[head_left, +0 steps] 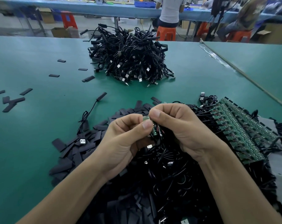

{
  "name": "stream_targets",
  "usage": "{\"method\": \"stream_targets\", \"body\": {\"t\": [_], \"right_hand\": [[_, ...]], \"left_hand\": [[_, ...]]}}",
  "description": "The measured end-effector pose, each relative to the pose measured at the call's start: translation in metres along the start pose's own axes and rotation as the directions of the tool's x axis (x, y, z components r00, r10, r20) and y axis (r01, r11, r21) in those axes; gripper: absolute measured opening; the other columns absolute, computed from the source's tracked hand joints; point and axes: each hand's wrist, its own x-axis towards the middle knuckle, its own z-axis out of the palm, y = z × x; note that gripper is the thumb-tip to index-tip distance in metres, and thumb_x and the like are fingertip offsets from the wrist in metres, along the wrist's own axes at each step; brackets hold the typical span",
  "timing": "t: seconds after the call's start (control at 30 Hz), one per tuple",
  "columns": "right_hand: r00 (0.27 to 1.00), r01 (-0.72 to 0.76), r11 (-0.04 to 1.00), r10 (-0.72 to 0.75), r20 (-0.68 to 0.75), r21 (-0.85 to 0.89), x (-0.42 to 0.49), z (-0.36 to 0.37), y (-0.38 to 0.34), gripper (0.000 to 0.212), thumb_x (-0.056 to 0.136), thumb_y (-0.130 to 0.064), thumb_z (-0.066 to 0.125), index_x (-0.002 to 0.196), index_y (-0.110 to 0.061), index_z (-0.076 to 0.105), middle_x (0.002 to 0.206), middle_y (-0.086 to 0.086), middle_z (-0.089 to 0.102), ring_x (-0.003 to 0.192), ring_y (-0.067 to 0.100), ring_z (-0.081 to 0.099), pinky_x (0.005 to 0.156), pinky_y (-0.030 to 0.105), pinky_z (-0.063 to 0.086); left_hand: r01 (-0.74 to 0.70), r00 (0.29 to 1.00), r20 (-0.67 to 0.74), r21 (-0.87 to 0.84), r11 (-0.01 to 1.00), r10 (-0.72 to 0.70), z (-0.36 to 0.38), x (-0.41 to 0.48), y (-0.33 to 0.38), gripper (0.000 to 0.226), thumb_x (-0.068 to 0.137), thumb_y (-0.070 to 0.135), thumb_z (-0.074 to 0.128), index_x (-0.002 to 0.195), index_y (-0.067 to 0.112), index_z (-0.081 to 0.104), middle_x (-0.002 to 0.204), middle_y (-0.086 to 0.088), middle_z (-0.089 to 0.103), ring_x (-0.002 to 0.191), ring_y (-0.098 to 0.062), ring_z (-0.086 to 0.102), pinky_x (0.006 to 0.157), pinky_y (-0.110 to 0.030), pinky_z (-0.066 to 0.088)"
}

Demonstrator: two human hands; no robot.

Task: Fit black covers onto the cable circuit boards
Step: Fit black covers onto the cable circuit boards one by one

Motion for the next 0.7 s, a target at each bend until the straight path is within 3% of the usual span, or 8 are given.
{"method": "stream_targets", "body": {"t": [0.1,0.17,0.27,0.33,0.4,0.5,0.57,0.7], "right_hand": [[0.998,0.047,0.999,-0.048,-0.033,-0.026,-0.002,-0.001,-0.007,0.015,0.082,-0.028,0.071,0.073,-0.016,0.068,0.063,-0.002,0.063,0.052,0.007,0.056,0.051,0.019,0.05],[0.972,0.108,0.964,-0.153,-0.179,-0.242,-0.002,-0.004,-0.015,0.015,0.085,-0.027,0.071,0.074,-0.018,0.069,0.061,-0.006,0.064,0.052,0.004,0.056,0.051,0.017,0.048],[0.811,0.089,0.846,-0.368,-0.455,-0.525,-0.007,-0.015,-0.03,0.018,0.09,-0.026,0.071,0.073,-0.021,0.07,0.063,-0.009,0.069,0.053,0.002,0.061,0.054,0.016,0.05],[0.663,-0.005,0.713,-0.523,-0.536,-0.701,-0.012,-0.024,-0.039,0.021,0.09,-0.032,0.072,0.071,-0.025,0.067,0.065,-0.011,0.071,0.055,0.002,0.063,0.061,0.024,0.053],[0.591,-0.19,0.551,-0.597,-0.543,-0.813,-0.013,-0.028,-0.041,0.024,0.09,-0.035,0.069,0.069,-0.026,0.06,0.06,-0.011,0.064,0.062,0.005,0.063,0.072,0.032,0.051],[0.579,-0.487,0.324,-0.576,-0.577,-0.811,-0.011,-0.026,-0.035,0.006,0.095,-0.03,0.062,0.09,-0.026,0.064,0.085,-0.004,0.064,0.095,0.026,0.06,0.09,0.044,0.037],[0.599,-0.584,0.219,-0.534,-0.597,-0.782,-0.01,-0.021,-0.031,0.023,0.096,-0.027,0.06,0.119,-0.027,0.065,0.119,0.009,0.06,0.117,0.031,0.05,0.099,0.048,0.03],[0.711,-0.398,0.117,-0.587,-0.387,-0.91,-0.014,0.005,-0.033,0.037,0.09,-0.026,0.07,0.126,-0.023,0.065,0.131,0.004,0.054,0.118,0.023,0.043,0.098,0.041,0.026]], "left_hand": [[-0.1,0.995,0.0,0.096,0.99,0.101,0.004,0.001,0.008,0.026,0.065,0.033,0.091,0.077,0.018,0.073,0.078,-0.003,0.069,0.072,-0.013,0.066,0.076,-0.029,0.059],[-0.211,0.976,-0.014,0.138,0.968,0.215,0.004,0.003,0.016,0.012,0.078,0.033,0.08,0.078,0.023,0.073,0.079,0.0,0.071,0.075,-0.012,0.068,0.079,-0.031,0.059],[-0.368,0.921,-0.086,0.117,0.922,0.379,-0.002,0.004,0.038,0.016,0.089,0.032,0.065,0.078,0.024,0.072,0.079,0.003,0.072,0.075,-0.012,0.069,0.081,-0.034,0.057],[-0.455,0.865,-0.141,0.18,0.872,0.481,-0.005,0.002,0.055,0.02,0.093,0.031,0.06,0.076,0.027,0.069,0.072,0.007,0.068,0.062,-0.007,0.062,0.068,-0.028,0.056],[-0.514,0.779,-0.189,0.355,0.781,0.598,-0.008,0.0,0.068,0.026,0.099,0.028,0.058,0.075,0.031,0.066,0.064,0.011,0.059,0.05,-0.001,0.048,0.051,-0.018,0.045],[-0.471,0.683,-0.188,0.625,0.623,0.706,-0.013,-0.001,0.079,0.02,0.1,0.026,0.058,0.081,0.03,0.064,0.061,0.013,0.052,0.044,0.001,0.036,0.042,-0.012,0.03],[-0.372,0.682,-0.187,0.743,0.556,0.707,-0.017,0.0,0.082,0.014,0.095,0.031,0.063,0.081,0.032,0.068,0.059,0.014,0.054,0.045,0.001,0.039,0.045,-0.01,0.032],[-0.151,0.816,-0.136,0.888,0.434,0.562,-0.024,0.004,0.073,0.02,0.094,0.029,0.065,0.08,0.04,0.074,0.056,0.019,0.06,0.047,0.003,0.046,0.046,-0.006,0.035]]}}
